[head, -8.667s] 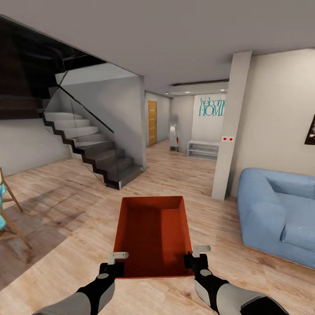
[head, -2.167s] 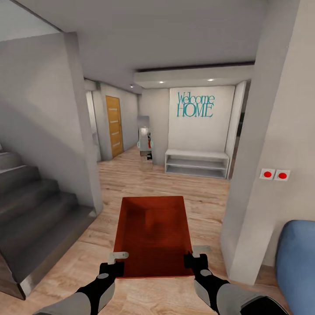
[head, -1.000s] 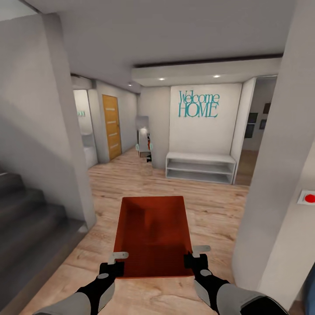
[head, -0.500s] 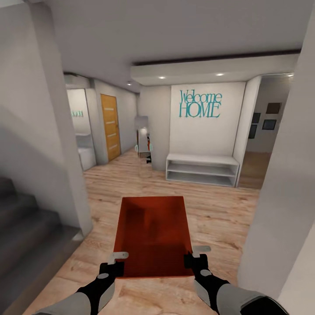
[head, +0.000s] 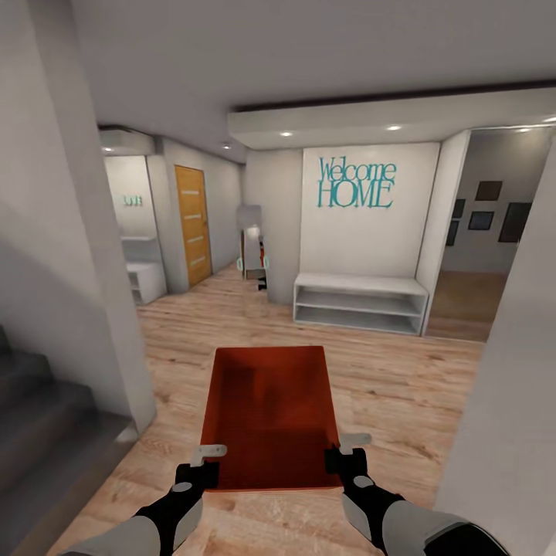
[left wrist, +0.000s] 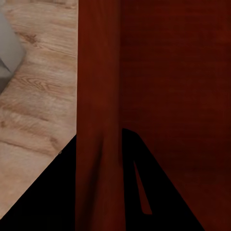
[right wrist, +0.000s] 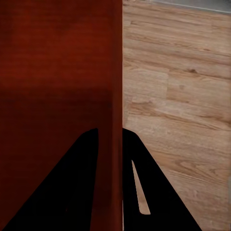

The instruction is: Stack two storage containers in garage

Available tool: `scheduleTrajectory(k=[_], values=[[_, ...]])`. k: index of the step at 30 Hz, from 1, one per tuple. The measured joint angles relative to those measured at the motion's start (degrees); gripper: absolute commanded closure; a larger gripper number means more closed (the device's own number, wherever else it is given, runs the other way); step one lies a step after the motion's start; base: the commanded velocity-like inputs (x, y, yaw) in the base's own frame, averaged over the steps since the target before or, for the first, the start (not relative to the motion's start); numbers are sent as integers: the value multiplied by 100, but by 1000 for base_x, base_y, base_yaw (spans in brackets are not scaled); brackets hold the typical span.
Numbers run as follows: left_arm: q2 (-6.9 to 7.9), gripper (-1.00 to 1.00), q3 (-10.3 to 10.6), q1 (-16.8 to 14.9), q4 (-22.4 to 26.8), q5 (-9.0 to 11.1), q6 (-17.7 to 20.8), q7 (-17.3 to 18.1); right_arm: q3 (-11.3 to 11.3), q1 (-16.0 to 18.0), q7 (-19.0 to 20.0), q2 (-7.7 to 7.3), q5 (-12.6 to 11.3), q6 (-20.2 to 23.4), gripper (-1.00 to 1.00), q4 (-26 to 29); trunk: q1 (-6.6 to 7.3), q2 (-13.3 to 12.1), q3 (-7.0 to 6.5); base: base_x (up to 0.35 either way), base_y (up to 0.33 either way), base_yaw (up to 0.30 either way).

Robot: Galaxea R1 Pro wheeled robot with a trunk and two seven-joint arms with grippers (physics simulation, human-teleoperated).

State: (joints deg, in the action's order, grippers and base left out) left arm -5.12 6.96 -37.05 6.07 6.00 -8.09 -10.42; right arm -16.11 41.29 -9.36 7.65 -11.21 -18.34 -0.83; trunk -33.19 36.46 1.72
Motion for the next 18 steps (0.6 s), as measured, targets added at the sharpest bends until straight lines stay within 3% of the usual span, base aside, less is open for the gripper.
scheduleTrajectory(k=[18], values=[[2, 100, 5, 0, 0, 6, 1, 1, -6, 1, -1, 2, -7, 2, 100, 0, 0, -1, 0, 321, 0, 0]])
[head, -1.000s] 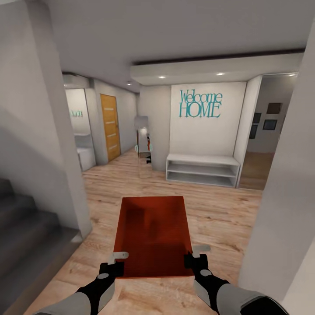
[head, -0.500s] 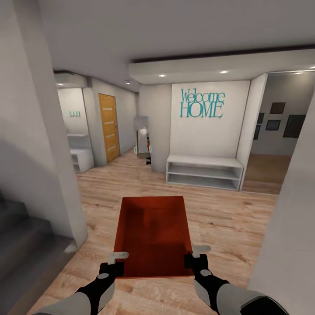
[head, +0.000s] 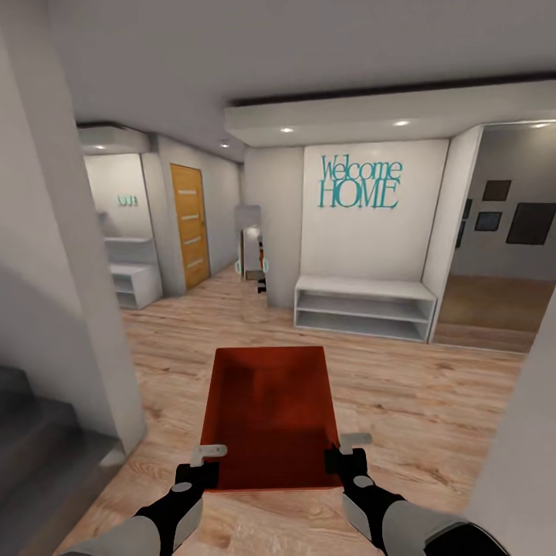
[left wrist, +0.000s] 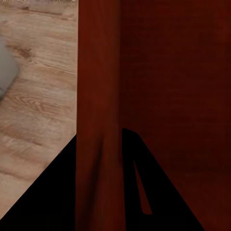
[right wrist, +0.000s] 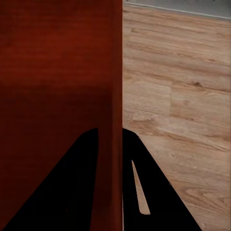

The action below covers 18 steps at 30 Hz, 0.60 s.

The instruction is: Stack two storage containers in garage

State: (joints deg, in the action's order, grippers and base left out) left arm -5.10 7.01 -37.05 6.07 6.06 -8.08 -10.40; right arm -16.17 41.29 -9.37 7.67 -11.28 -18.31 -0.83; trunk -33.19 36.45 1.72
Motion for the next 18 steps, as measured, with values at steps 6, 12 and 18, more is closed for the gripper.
scheduleTrajectory(k=[6, 12, 18], values=[[-2, 100, -3, 0, 1, -2, -1, -2, 3, 1, 1, -2, 4, -2, 100, -1, 0, 0, 0, 321, 0, 0], [-3, 100, -2, 0, 2, -4, -1, -2, -25, 1, 12, -4, -37, -10, 100, -4, 0, 0, 0, 321, 0, 0], [0, 100, -3, -1, 3, -7, 0, 1, -28, 1, 7, -1, -39, -11, 100, -5, 0, 0, 0, 321, 0, 0]])
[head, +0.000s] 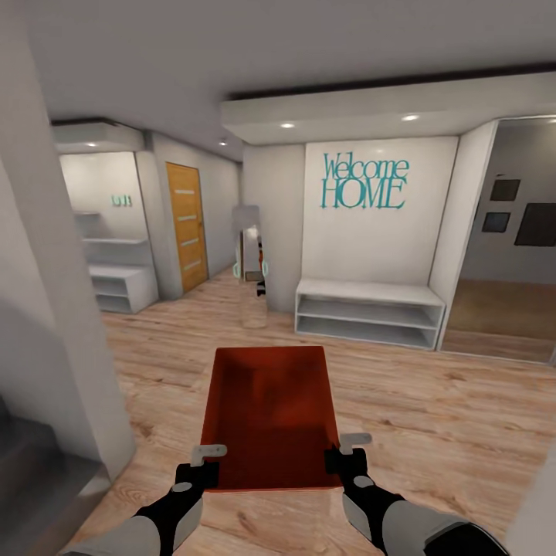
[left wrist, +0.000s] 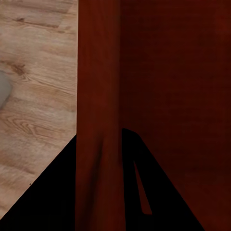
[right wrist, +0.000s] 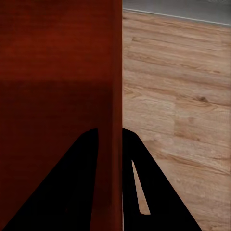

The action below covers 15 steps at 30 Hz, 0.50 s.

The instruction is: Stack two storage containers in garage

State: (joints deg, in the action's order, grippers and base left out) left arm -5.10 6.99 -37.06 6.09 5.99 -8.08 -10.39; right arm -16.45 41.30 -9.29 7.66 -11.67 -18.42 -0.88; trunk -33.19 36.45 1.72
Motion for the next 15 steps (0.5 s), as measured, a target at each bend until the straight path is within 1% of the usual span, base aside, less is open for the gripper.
scheduleTrajectory(k=[4, 6, 15], values=[[0, 100, 0, 0, 0, -1, 0, 0, 2, 0, 0, 0, 3, 0, 100, 0, 0, 0, 0, 321, 0, 0], [-2, 100, 2, 1, 0, 2, -1, -3, 10, -1, 3, -2, 9, 1, 100, 1, 0, 0, 0, 321, 0, 115], [-2, 100, -2, 1, 0, 2, -1, -4, 25, 0, 0, -2, 32, 7, 100, 3, 0, 0, 0, 321, 0, 259]])
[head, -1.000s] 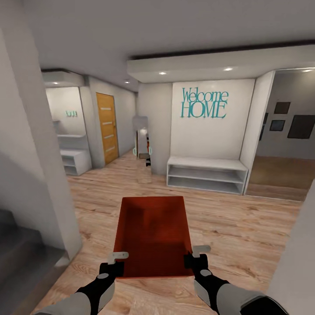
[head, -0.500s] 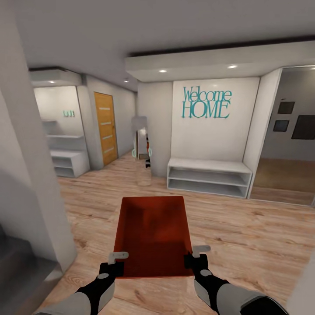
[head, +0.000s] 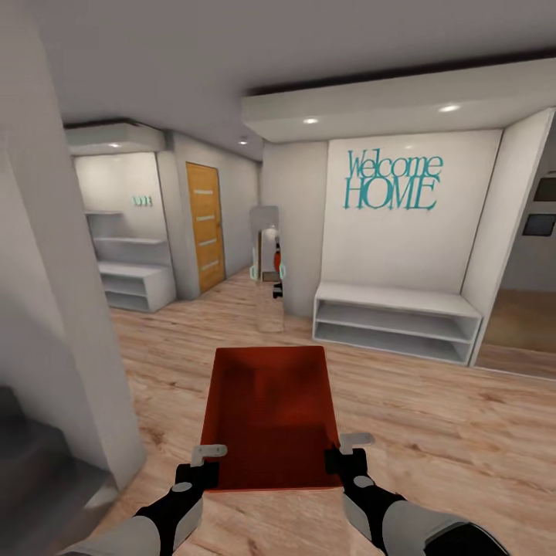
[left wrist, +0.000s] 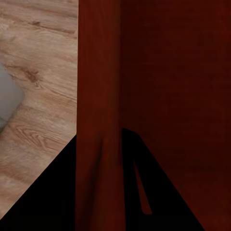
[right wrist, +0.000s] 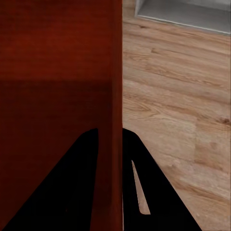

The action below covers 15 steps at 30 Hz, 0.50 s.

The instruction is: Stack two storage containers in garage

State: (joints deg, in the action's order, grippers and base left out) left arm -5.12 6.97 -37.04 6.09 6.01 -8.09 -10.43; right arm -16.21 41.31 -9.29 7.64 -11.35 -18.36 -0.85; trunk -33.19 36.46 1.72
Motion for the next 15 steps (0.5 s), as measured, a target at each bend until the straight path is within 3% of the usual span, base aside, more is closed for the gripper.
scheduleTrajectory(k=[6, 15], values=[[3, 100, 5, 0, 0, 2, 2, 3, -5, -3, -2, 3, -11, -3, 100, -1, 0, 0, 0, 321, 0, 224], [1, 100, 3, -1, -1, 1, 0, 3, -13, -2, 0, 1, -19, -5, 100, -2, 0, 0, 0, 321, 0, 16]])
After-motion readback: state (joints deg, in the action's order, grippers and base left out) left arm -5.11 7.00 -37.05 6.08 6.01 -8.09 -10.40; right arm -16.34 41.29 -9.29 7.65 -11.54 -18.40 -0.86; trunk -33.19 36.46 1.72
